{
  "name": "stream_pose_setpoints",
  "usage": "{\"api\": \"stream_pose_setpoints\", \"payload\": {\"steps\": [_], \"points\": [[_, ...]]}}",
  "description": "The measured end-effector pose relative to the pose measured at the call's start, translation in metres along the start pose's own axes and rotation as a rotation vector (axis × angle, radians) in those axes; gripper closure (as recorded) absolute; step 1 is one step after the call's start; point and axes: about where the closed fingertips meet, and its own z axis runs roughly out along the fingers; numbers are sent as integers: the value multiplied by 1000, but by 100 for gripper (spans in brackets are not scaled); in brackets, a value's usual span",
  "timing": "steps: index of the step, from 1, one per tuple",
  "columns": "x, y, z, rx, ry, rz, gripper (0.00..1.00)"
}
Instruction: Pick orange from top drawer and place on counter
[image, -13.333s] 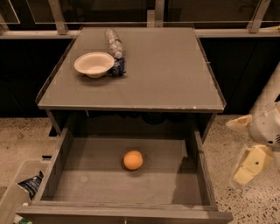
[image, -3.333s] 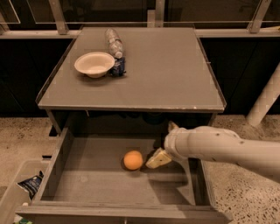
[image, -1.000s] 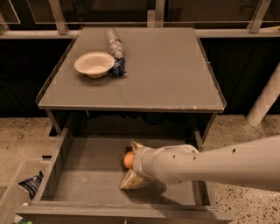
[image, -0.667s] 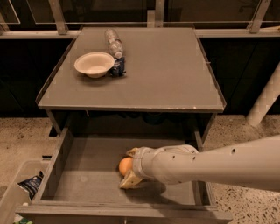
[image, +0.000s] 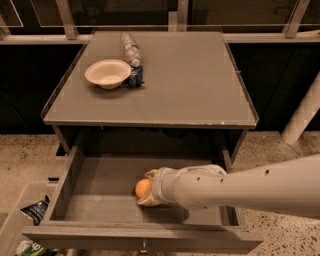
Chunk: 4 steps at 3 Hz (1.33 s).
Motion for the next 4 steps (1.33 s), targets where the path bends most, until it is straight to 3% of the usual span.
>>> {"api": "stream_pose_setpoints", "payload": {"steps": [1,3,4], "points": [[-5,-1,-20,34,3,-4,100],[-30,-17,-121,112,54,-90,100],[-30,-17,-120,114,53,-90,100]]}}
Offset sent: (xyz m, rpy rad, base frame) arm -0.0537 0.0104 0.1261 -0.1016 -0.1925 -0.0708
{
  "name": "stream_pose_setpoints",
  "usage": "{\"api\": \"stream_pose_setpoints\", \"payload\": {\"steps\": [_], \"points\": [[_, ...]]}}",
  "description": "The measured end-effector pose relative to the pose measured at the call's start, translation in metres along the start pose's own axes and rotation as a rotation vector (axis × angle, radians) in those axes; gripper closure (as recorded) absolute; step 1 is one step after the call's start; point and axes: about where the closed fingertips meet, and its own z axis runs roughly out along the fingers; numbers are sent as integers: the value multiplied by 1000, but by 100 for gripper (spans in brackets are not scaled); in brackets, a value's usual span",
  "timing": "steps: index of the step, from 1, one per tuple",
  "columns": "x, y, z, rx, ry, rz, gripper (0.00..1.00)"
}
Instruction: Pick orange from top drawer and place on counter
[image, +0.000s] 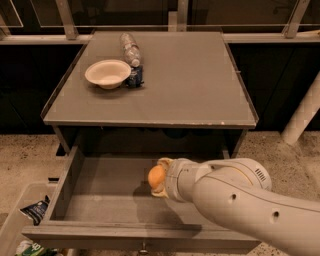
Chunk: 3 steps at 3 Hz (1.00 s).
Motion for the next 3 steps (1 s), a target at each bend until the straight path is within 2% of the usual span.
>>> {"api": "stream_pose_setpoints", "payload": {"steps": [1,2,3], "points": [[6,-17,-12,28,22,-11,100],[11,-59,-17,41,69,-37,100],[-9,-117,-28,57,108,-75,100]]}}
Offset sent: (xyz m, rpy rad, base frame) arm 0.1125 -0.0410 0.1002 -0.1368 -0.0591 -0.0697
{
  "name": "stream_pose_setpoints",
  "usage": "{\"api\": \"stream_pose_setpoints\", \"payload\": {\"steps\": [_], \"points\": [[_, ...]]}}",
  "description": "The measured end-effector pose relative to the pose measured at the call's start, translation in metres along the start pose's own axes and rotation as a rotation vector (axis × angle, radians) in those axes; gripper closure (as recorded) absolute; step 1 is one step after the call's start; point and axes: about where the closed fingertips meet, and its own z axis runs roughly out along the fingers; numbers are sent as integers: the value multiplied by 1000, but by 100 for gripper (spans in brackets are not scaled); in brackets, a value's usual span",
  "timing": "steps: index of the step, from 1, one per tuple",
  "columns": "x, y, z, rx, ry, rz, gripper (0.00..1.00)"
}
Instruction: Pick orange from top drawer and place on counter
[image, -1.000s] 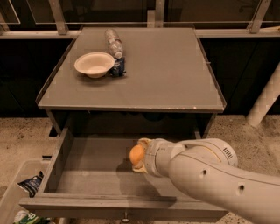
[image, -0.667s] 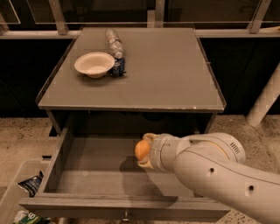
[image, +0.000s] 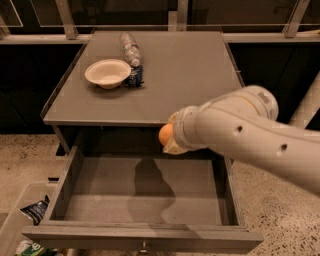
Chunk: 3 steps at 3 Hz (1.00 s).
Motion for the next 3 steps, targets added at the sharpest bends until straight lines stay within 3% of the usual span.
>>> {"api": "stream_pose_setpoints", "payload": {"steps": [2,3], "points": [[-56,-104,-39,51,-30,-61,100],[-47,-133,-36,29,-38,-42,100]]}}
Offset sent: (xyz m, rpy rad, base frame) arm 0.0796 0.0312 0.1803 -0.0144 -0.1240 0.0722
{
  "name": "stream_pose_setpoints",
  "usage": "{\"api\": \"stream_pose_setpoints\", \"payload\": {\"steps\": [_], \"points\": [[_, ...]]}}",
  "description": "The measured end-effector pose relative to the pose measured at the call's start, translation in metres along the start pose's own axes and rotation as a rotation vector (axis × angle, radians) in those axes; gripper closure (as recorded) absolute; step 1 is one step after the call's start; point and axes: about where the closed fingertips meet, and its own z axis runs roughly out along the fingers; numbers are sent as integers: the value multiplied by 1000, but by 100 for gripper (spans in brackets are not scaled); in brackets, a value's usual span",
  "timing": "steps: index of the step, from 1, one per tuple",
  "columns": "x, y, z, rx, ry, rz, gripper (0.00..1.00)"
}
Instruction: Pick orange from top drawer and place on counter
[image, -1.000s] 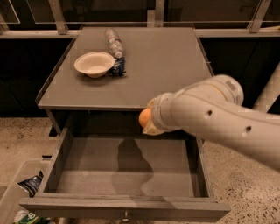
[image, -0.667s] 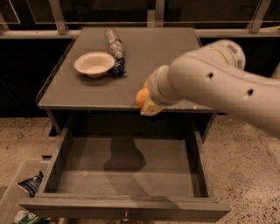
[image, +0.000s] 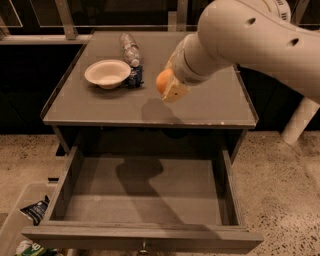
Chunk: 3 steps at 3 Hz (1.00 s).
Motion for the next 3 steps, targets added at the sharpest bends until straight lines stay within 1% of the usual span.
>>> {"api": "stream_pose_setpoints", "payload": {"steps": [1,2,3], "points": [[62,-16,21,-61,5,79,100],[109,-11,59,-182,-32,135,100],[111,-10,67,-210,-43,142,100]]}}
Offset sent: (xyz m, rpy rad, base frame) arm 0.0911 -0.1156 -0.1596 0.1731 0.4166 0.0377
